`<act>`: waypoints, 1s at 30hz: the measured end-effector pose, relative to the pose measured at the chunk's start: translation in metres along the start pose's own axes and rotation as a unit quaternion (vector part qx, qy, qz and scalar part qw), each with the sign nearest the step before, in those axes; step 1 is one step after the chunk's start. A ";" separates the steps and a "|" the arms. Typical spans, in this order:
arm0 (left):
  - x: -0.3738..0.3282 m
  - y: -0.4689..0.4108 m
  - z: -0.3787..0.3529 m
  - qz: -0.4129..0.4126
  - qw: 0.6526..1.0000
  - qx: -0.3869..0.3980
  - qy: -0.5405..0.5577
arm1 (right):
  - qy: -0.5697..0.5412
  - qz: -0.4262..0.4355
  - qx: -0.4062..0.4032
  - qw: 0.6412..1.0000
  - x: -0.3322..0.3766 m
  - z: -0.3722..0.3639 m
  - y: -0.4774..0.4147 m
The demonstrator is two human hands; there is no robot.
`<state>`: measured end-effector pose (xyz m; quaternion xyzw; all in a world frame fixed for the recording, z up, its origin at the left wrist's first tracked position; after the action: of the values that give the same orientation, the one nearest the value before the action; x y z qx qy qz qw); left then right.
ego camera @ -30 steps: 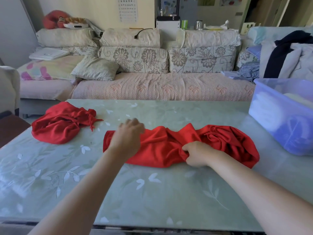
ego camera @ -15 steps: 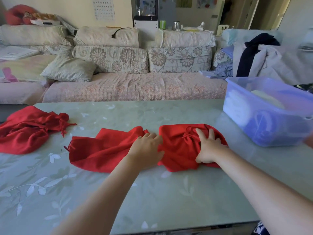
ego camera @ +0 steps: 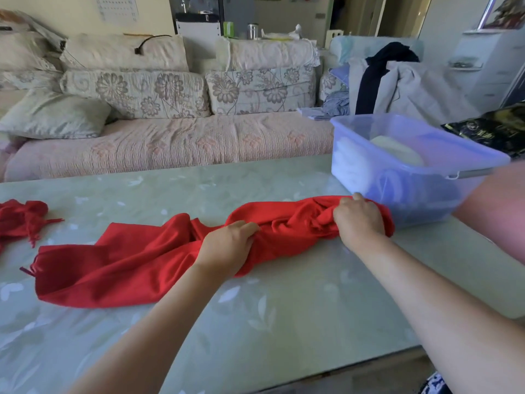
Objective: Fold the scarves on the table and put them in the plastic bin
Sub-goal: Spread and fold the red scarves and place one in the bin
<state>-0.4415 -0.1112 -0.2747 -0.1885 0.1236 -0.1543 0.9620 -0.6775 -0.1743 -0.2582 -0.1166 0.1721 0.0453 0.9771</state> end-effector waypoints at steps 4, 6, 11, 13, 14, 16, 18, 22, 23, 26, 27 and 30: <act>-0.046 0.002 -0.005 -0.059 0.993 0.089 0.055 | 0.097 -0.089 0.081 0.988 -0.022 -0.011 0.012; -0.080 0.016 -0.028 -0.089 0.967 0.228 0.074 | 0.048 -0.038 0.012 0.998 -0.002 0.002 0.012; -0.085 0.028 -0.034 0.048 0.858 0.390 0.332 | -0.329 0.201 0.032 0.922 0.081 0.008 0.030; -0.056 0.017 -0.023 0.079 0.890 0.302 0.333 | -0.306 0.204 0.121 0.922 0.100 -0.014 0.040; -0.036 0.011 -0.016 0.077 0.927 0.239 0.277 | -0.284 0.180 0.183 0.924 0.102 -0.029 0.045; 0.000 0.009 -0.009 0.057 0.977 0.161 0.129 | -0.216 0.119 0.282 0.927 0.090 -0.052 0.049; 0.028 0.020 -0.019 0.075 0.975 0.209 0.029 | -0.142 0.064 0.306 0.939 0.074 -0.052 0.042; 0.043 0.053 -0.051 0.103 0.912 0.396 -0.036 | 0.033 -0.010 0.323 0.946 0.067 -0.032 0.032; 0.042 0.052 -0.054 0.100 0.909 0.403 -0.043 | 0.052 0.001 0.296 0.954 0.073 -0.024 0.027; 0.041 0.024 -0.044 0.115 0.938 0.326 -0.028 | -0.010 0.045 0.113 0.993 0.091 0.010 -0.001; 0.044 0.014 -0.040 0.127 0.949 0.287 -0.021 | -0.063 0.061 0.071 0.994 0.099 0.013 -0.009; 0.063 0.003 -0.049 0.165 0.946 0.279 -0.025 | -0.219 0.093 0.210 0.948 0.128 -0.028 -0.012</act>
<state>-0.3972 -0.1463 -0.3308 0.1070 0.0805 -0.0169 0.9908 -0.5653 -0.1866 -0.3252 0.1208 -0.0301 0.1229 0.9846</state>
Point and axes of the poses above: each hand's wrist, its own y-axis away from the middle knuckle, its own z-axis out of the back of the hand, x = y × z, the point moved 10 cm from there along -y, towards the middle knuckle
